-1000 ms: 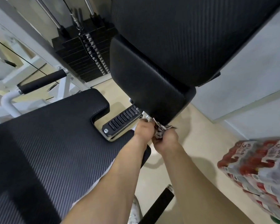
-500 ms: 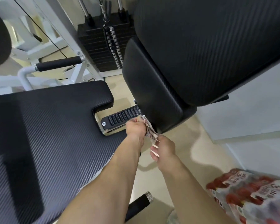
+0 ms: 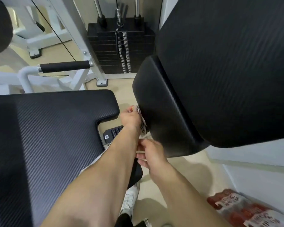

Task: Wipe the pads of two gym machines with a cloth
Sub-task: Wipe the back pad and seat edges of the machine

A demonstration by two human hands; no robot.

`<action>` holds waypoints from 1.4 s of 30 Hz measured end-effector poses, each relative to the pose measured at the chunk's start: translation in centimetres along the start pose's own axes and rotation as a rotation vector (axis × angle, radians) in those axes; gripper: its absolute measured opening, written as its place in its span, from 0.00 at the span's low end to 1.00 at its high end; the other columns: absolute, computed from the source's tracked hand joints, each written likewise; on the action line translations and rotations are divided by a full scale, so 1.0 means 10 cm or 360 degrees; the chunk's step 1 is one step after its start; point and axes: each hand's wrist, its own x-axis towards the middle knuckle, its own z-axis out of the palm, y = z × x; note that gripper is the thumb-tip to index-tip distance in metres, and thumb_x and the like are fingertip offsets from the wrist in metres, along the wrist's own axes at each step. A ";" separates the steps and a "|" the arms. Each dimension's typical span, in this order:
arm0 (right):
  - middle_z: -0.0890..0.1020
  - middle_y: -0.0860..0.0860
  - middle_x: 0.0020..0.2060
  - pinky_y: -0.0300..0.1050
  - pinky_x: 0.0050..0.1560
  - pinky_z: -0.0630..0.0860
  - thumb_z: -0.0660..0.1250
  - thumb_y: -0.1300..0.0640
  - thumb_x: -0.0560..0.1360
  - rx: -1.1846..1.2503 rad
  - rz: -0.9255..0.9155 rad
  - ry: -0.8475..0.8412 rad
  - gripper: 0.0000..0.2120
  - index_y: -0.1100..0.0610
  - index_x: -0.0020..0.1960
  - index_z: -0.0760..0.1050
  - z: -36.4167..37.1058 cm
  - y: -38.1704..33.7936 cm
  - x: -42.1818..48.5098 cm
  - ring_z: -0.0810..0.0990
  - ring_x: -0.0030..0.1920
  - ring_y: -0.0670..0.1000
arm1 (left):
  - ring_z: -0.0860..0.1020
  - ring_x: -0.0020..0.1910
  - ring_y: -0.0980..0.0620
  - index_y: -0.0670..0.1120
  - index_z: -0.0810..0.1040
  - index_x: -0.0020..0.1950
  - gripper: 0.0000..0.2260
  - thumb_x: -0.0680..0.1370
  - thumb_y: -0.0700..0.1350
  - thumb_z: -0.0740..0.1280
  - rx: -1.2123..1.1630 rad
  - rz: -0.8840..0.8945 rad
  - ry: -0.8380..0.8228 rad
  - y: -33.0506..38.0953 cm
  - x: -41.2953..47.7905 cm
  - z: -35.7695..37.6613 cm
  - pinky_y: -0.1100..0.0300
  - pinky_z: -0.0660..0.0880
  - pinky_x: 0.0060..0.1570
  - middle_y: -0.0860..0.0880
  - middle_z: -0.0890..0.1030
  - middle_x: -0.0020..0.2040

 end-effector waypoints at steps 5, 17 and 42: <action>0.82 0.51 0.42 0.43 0.38 0.72 0.60 0.58 0.80 -0.0023 -0.0219 0.0153 0.08 0.52 0.49 0.78 0.18 -0.52 0.10 0.78 0.39 0.51 | 0.67 0.28 0.52 0.38 0.78 0.42 0.11 0.76 0.32 0.56 0.0097 0.0057 -0.0166 0.44 0.40 0.11 0.59 0.68 0.29 0.51 0.70 0.30; 0.84 0.51 0.49 0.47 0.49 0.77 0.60 0.56 0.80 -0.0103 -0.0391 0.0233 0.09 0.54 0.57 0.77 0.35 -1.21 -0.14 0.80 0.47 0.52 | 0.80 0.53 0.56 0.46 0.82 0.56 0.15 0.78 0.30 0.63 0.0539 0.0965 -0.0808 1.51 0.30 0.32 0.62 0.75 0.61 0.52 0.83 0.52; 0.83 0.43 0.41 0.51 0.49 0.79 0.61 0.58 0.77 -0.0882 -0.1226 0.0810 0.08 0.49 0.46 0.78 -0.32 -0.96 -1.08 0.81 0.46 0.47 | 0.71 0.43 0.54 0.48 0.70 0.47 0.06 0.74 0.47 0.65 0.0561 0.0910 -0.0714 0.39 -1.51 -0.31 0.55 0.72 0.47 0.48 0.73 0.49</action>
